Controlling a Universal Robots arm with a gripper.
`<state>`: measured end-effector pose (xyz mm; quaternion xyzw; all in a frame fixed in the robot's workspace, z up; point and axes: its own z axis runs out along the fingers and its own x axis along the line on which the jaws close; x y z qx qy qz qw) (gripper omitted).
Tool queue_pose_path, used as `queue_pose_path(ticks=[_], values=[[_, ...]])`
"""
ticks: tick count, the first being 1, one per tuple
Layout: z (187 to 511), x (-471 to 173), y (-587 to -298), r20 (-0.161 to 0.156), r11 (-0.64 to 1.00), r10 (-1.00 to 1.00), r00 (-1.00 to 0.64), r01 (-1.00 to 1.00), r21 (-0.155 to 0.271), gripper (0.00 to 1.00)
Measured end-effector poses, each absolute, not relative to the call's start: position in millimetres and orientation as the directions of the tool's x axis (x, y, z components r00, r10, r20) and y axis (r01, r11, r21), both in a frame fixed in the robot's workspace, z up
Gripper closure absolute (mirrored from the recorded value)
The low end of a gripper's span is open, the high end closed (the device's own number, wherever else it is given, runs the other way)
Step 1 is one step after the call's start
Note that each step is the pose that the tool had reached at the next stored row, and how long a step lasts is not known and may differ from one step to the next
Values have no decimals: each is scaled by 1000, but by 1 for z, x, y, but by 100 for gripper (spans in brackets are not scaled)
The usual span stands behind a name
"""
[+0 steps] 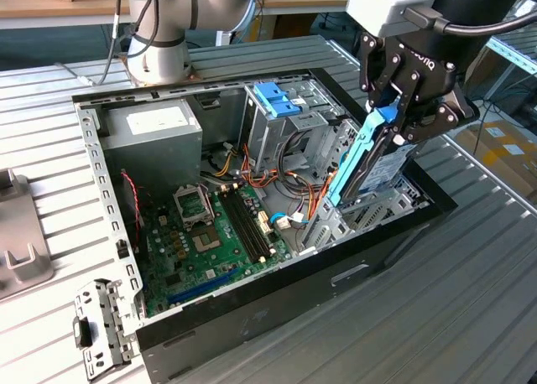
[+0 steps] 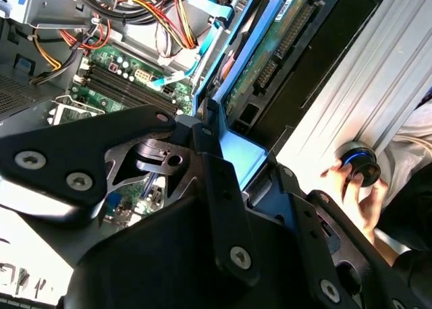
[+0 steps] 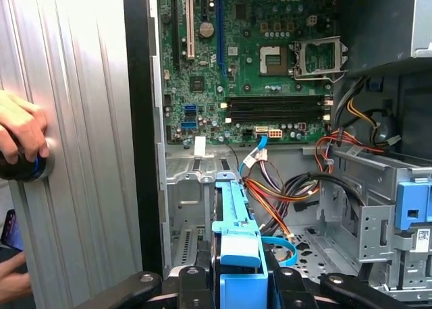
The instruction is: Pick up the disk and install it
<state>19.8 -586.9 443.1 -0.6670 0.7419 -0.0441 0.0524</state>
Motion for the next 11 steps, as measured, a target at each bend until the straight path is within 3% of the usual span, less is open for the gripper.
queue_pose_path(ticks=[11], values=[[430, 20, -587, -19, 106, -994, -105, -985, -135, 63]])
